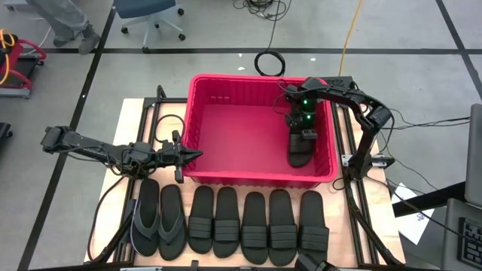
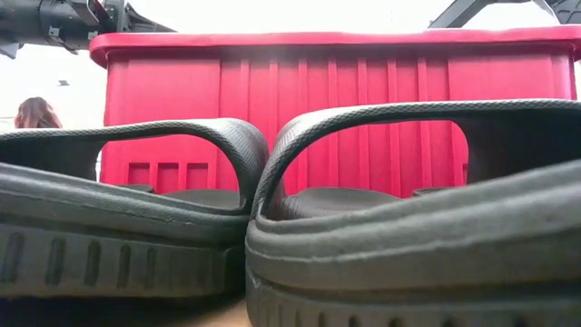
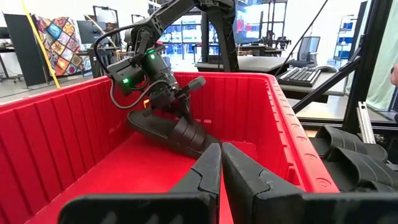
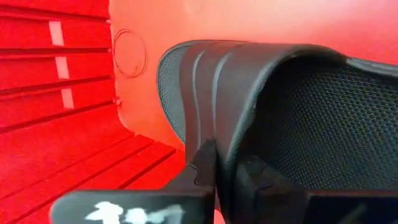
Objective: Pick and place slides into bin
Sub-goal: Put the black slide into the red bin
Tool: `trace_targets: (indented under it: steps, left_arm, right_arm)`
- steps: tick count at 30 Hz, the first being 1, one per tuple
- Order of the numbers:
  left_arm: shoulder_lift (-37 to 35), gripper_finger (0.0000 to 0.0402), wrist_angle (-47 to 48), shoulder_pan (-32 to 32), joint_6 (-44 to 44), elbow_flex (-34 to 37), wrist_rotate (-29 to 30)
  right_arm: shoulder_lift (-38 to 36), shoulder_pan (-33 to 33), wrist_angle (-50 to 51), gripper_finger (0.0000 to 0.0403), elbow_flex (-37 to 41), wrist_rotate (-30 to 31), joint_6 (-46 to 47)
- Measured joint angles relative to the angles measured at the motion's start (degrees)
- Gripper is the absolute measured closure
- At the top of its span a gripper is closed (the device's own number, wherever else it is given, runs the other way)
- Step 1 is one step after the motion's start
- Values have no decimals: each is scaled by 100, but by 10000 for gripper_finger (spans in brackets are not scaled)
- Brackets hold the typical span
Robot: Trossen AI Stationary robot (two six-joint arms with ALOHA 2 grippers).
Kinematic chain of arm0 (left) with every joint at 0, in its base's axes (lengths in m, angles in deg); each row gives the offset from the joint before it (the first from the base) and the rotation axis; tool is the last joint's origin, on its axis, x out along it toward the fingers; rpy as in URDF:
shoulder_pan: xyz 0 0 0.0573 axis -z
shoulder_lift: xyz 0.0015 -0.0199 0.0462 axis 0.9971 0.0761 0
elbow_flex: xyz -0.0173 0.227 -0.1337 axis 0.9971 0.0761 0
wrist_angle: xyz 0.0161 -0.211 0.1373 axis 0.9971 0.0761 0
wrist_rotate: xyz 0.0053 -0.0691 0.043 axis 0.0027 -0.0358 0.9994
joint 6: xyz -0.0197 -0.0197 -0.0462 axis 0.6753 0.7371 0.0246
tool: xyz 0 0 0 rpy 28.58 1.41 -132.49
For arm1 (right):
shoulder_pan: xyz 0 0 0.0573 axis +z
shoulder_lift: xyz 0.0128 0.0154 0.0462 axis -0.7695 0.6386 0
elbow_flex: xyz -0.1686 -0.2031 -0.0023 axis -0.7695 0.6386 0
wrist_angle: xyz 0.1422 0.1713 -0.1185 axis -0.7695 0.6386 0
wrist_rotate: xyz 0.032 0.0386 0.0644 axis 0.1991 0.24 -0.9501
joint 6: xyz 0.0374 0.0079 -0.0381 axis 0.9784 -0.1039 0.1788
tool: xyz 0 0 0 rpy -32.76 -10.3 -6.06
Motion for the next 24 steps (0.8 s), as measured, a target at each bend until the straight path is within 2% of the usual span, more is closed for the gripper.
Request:
trace_targets:
  steps: [4,9,15,24]
  left_arm:
    - [0,380,0,0,0,0,0]
    - [0,380,2,0,0,0,0]
    - [0,380,2,0,2,0,0]
    - [0,380,2,0,4,0,0]
  right_arm:
    - [0,-3,-95,390,0,6,112]
    - [0,-4,-304,334,0,83,244]
    - [-1,-4,-455,271,0,488,613]
    - [-233,-2,-493,227,0,500,757]
